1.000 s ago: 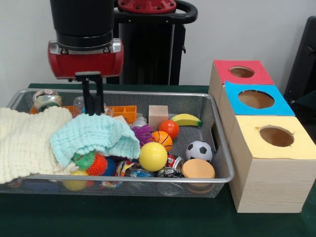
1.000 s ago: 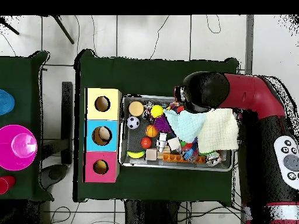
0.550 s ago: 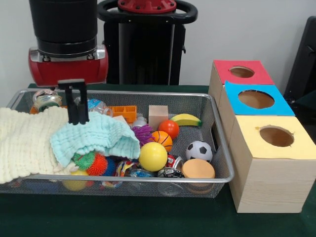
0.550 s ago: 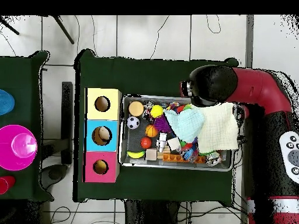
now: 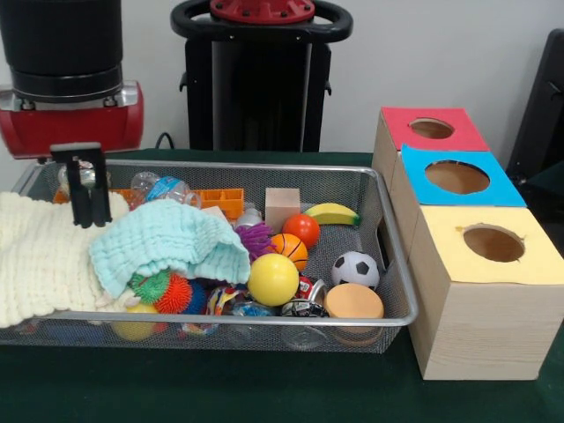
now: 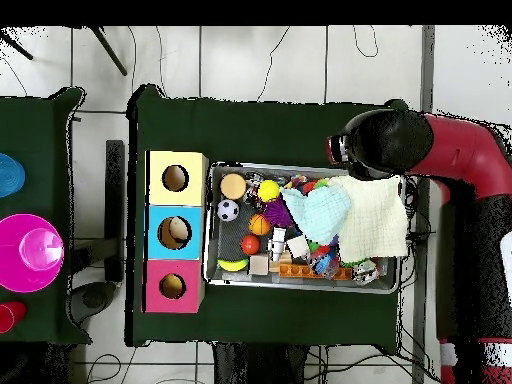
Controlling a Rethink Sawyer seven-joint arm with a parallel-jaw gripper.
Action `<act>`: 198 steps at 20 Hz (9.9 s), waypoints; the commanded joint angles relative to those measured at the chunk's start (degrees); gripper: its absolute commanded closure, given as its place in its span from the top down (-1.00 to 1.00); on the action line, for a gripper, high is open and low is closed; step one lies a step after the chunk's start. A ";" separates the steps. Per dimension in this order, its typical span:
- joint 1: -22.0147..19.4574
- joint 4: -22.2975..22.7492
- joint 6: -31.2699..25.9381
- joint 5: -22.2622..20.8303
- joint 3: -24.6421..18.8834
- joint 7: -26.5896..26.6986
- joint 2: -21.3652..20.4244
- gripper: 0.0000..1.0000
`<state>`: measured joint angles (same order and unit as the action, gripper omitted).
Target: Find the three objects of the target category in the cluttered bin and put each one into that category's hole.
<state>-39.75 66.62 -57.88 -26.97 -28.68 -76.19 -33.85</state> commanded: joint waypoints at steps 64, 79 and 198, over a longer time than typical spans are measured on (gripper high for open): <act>-4.56 8.39 7.81 -8.26 -2.86 14.66 7.74 1.00; -5.49 7.82 11.40 -11.02 -1.58 13.43 13.39 1.00; -7.83 15.39 0.80 -3.51 -4.41 12.86 -1.36 1.00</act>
<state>-47.57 85.90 -48.53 -32.16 -29.84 -74.39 -33.53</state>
